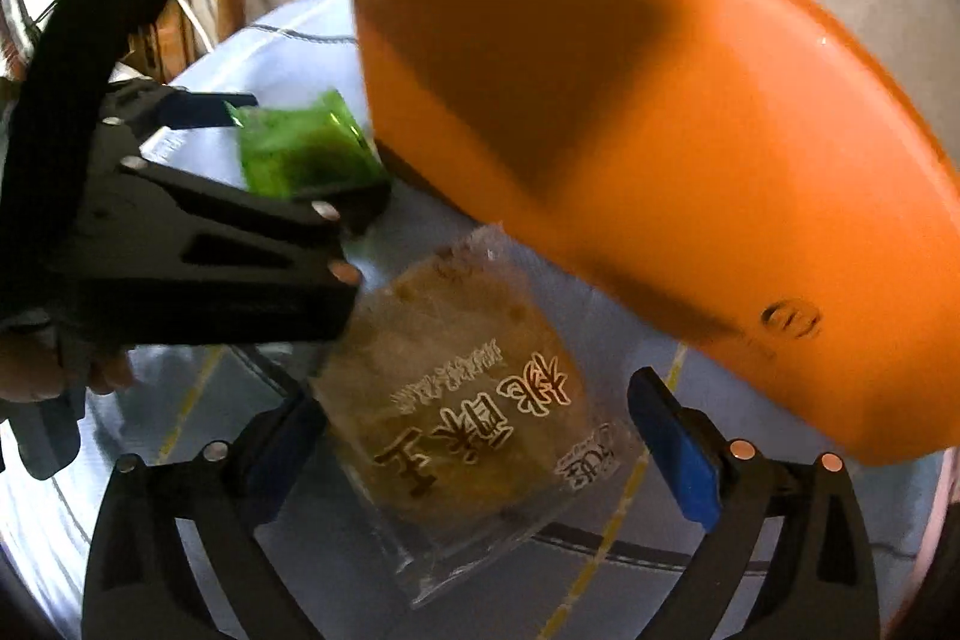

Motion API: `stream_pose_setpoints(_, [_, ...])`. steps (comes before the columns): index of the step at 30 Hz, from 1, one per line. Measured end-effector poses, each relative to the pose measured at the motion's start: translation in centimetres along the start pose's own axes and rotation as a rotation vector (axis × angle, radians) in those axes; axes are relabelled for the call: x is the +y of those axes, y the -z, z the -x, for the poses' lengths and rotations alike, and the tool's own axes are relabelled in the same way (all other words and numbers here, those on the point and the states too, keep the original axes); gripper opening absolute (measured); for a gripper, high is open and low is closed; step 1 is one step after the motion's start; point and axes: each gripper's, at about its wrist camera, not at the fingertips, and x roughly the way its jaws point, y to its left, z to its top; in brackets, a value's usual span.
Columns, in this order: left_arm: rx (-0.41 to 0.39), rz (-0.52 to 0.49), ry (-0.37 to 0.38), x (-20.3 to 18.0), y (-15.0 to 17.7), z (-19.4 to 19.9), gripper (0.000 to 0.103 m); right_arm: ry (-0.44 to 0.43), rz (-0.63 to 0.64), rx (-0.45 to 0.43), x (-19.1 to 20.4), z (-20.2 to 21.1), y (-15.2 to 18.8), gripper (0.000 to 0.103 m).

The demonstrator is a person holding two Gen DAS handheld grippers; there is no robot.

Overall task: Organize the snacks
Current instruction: 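Grasp the small green wrapped candy with the left tool while the right tool grasps the round pastry, then carry the green candy and round pastry over the orange box and release both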

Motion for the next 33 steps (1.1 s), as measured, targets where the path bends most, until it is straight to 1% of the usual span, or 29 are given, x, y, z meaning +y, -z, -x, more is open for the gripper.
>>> stream_pose_setpoints(1, [-0.005,-0.01,0.013,-0.1,0.0,0.2,0.092,-0.012,-0.038,-0.006,-0.4,0.2,0.0,0.093])
stream_pose_setpoints(2, [-0.023,-0.033,0.045,-0.4,0.0,0.5,0.068,-0.007,-0.03,-0.014,-0.3,0.4,0.0,0.087])
stream_pose_setpoints(3, [-0.041,-0.074,0.055,-1.0,0.0,0.9,0.054,-0.028,-0.042,-0.011,-0.5,0.6,0.0,0.078])
stream_pose_setpoints(4, [-0.048,-0.121,0.046,-1.6,0.1,1.0,0.046,-0.055,-0.066,-0.013,-0.7,0.9,0.1,0.078])
stream_pose_setpoints(5, [-0.049,-0.137,0.054,-1.8,0.1,1.1,0.039,-0.077,-0.085,-0.016,-1.0,1.1,0.5,0.078])
stream_pose_setpoints(9, [-0.057,-0.131,0.114,-1.9,1.3,1.9,0.038,-0.107,-0.122,-0.028,-1.5,2.0,2.2,0.078])
stream_pose_setpoints(11, [-0.06,-0.155,0.116,-2.3,2.2,2.4,0.038,-0.118,-0.145,-0.033,-1.8,2.7,3.5,0.078])
stream_pose_setpoints(14, [-0.057,-0.178,0.137,-2.9,3.5,3.3,0.038,-0.113,-0.152,-0.044,-1.9,3.4,4.9,0.078])
stream_pose_setpoints(18, [-0.047,-0.172,0.174,-3.6,5.1,4.6,0.037,-0.102,-0.177,-0.041,-2.2,3.8,6.5,0.078])
stream_pose_setpoints(19, [-0.049,-0.173,0.185,-3.9,5.6,5.1,0.037,-0.098,-0.179,-0.039,-1.7,3.9,5.9,0.078])
stream_pose_setpoints(24, [-0.085,-0.156,0.237,-6.0,7.8,9.6,0.037,-0.07,-0.185,-0.074,-1.1,6.2,7.0,0.078])
stream_pose_setpoints(27, [-0.118,-0.156,0.256,-6.9,8.5,12.5,0.037,-0.053,-0.198,-0.111,-1.6,8.8,8.0,0.078])
stream_pose_setpoints(30, [-0.157,-0.167,0.274,-7.8,8.5,15.2,0.037,-0.029,-0.206,-0.156,-2.1,11.5,8.8,0.078])
stream_pose_setpoints(32, [-0.185,-0.17,0.284,-8.2,8.0,16.7,0.037,-0.008,-0.205,-0.186,-2.4,13.3,8.8,0.078])
stream_pose_setpoints(33, [-0.205,-0.168,0.29,-8.3,7.5,17.7,0.037,0.001,-0.203,-0.201,-3.1,14.8,9.3,0.078])
